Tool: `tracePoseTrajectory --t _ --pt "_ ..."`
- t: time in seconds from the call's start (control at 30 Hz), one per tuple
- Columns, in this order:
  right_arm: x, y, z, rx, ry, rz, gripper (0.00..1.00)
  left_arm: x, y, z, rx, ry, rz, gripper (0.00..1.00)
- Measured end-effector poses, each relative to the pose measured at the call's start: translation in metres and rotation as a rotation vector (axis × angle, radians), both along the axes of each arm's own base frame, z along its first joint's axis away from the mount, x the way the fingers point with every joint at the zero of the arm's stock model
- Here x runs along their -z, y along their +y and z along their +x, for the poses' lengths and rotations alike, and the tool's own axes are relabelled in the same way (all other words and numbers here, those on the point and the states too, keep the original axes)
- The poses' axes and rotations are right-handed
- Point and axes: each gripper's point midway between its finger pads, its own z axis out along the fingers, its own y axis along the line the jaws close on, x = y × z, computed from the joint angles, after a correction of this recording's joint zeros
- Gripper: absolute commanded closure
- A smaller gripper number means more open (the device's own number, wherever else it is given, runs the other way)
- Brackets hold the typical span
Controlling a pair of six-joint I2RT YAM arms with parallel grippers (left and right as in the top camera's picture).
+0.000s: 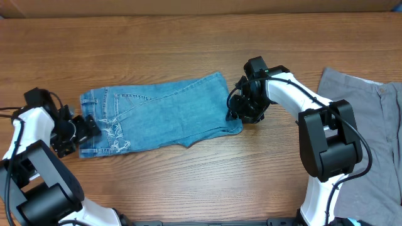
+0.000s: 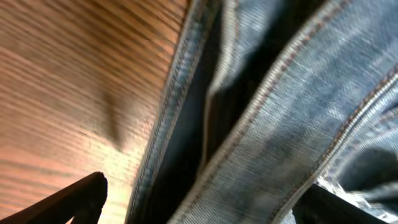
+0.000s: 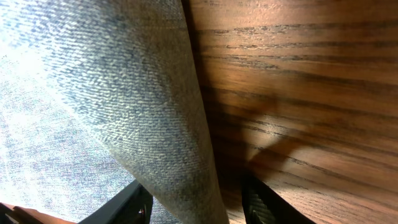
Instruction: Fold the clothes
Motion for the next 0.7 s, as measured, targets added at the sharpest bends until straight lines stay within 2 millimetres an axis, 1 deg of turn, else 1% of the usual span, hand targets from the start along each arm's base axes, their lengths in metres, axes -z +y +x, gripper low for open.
tracePoseTrajectory --t 0.03,0.13,0.17,0.2,0.27,0.3,0.37,0.4,0.47,0.57,0.63,0.7 --pt "0.000 0.000 0.000 0.000 0.000 0.000 0.50 0.003 0.001 0.001 -0.003 0.001 -0.006 0.06" --pt "0.000 0.000 0.000 0.000 0.001 0.000 0.50 0.017 -0.003 0.002 0.000 0.013 -0.033 0.20" --pt "0.000 0.000 -0.001 0.000 0.003 -0.003 0.50 0.019 -0.004 0.002 -0.004 0.020 -0.036 0.32" --pt "0.000 -0.001 -0.001 0.000 0.003 -0.003 0.50 0.019 -0.004 0.004 -0.003 0.013 -0.038 0.37" --pt "0.000 -0.002 -0.002 0.000 0.008 -0.008 0.50 0.021 -0.007 0.004 0.011 0.012 -0.056 0.63" --pt "0.000 -0.002 -0.002 0.001 0.009 -0.010 0.50 0.022 -0.008 0.005 0.015 0.005 -0.071 0.83" --pt "0.000 -0.002 -0.002 0.000 0.010 -0.011 0.50 0.023 -0.015 0.010 0.032 -0.015 -0.114 0.96" --pt "0.000 -0.002 -0.002 0.000 0.010 -0.011 0.50 0.024 -0.021 0.012 0.041 -0.028 -0.146 0.96" --pt "0.000 -0.003 -0.003 0.000 0.013 -0.014 0.51 0.023 -0.024 0.014 0.060 -0.043 -0.167 0.96" --pt "0.000 -0.004 -0.005 0.000 0.020 -0.020 0.52 0.021 -0.029 0.010 0.058 -0.035 -0.203 0.96" --pt "0.000 -0.005 -0.006 0.000 0.024 -0.026 0.52 0.017 -0.035 -0.001 0.053 0.010 -0.241 0.96" --pt "-0.001 -0.008 -0.008 0.000 0.027 -0.041 0.51 0.005 -0.040 -0.014 0.036 0.075 -0.279 0.96"
